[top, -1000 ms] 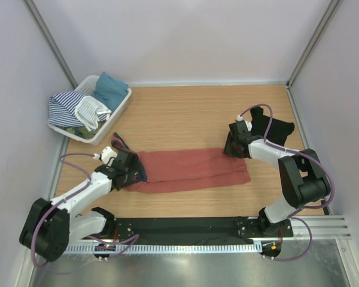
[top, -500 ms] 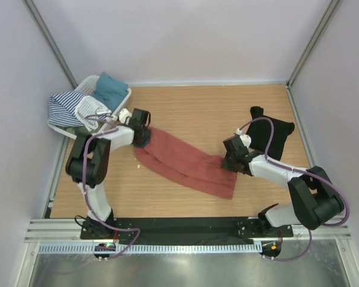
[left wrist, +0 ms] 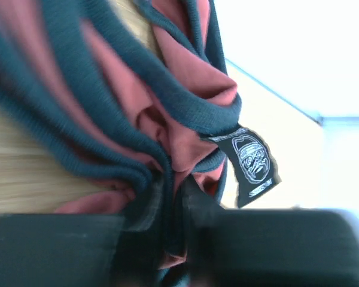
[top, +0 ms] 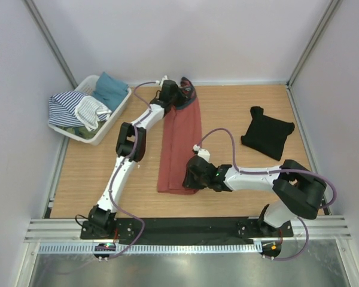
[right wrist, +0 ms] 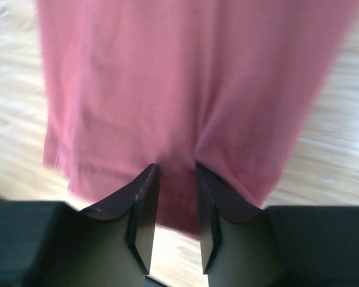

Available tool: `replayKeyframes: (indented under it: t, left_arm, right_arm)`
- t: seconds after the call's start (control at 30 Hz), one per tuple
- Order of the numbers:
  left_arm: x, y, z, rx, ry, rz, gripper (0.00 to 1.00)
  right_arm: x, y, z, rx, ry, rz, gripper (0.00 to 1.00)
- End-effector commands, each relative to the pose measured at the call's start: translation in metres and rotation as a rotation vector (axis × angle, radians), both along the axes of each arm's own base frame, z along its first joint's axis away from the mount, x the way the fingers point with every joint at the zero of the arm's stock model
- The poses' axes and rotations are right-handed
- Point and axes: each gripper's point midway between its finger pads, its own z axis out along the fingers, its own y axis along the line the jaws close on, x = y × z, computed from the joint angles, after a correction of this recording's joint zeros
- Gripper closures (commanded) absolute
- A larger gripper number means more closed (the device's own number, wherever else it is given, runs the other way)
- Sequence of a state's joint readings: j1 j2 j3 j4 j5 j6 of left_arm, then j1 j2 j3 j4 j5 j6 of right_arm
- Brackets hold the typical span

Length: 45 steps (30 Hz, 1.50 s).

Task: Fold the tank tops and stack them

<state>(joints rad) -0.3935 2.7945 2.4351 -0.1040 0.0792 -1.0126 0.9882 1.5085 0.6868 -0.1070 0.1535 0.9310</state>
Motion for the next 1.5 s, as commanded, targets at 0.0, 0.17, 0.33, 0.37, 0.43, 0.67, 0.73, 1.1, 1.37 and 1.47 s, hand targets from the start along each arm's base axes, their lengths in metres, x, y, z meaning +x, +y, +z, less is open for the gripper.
replayKeyframes:
  t: [0.0,0.17,0.33,0.37,0.43,0.67,0.73,1.1,1.37,1.47]
  left_arm:
    - [0.017,-0.026,0.058,-0.125,-0.189,-0.050,0.65]
    - [0.023,0.002,0.085,-0.019,-0.257,0.002,0.23]
    - [0.022,0.025,0.167,0.040,-0.394,0.006,0.14]
    - [0.021,0.028,0.178,0.058,-0.417,0.005,0.12]
    - [0.018,0.033,0.205,0.085,-0.463,0.014,0.08]
    - [-0.003,0.042,0.235,0.161,-0.501,-0.022,0.03]
    - [-0.017,0.048,0.212,0.193,-0.430,-0.034,0.06]
    - [-0.172,0.108,0.193,0.300,-0.227,-0.019,0.09]
    - [-0.327,0.118,0.156,0.502,-0.009,-0.193,0.07]
    - [-0.376,0.119,0.137,0.480,0.015,-0.238,0.04]
  right_arm:
    - [-0.026,0.017,0.003,0.031,0.075,0.101,0.60]
    - [-0.006,0.000,0.041,-0.046,-0.052,0.072,0.51]
    - [-0.010,-0.005,0.055,-0.022,-0.060,0.073,0.49]
    - [-0.011,-0.010,0.052,-0.030,-0.056,0.059,0.49]
    - [-0.010,-0.011,0.053,-0.009,-0.064,0.033,0.49]
    - [0.003,-0.025,0.037,-0.117,-0.091,0.005,0.49]
    - [0.006,-0.029,0.029,-0.162,-0.082,-0.004,0.53]
    - [-0.032,-0.050,0.001,-0.120,0.015,-0.035,0.84]
    - [-0.051,-0.069,0.001,-0.076,0.042,-0.043,0.60]
    - [-0.050,-0.074,0.008,-0.063,0.014,-0.056,0.53]
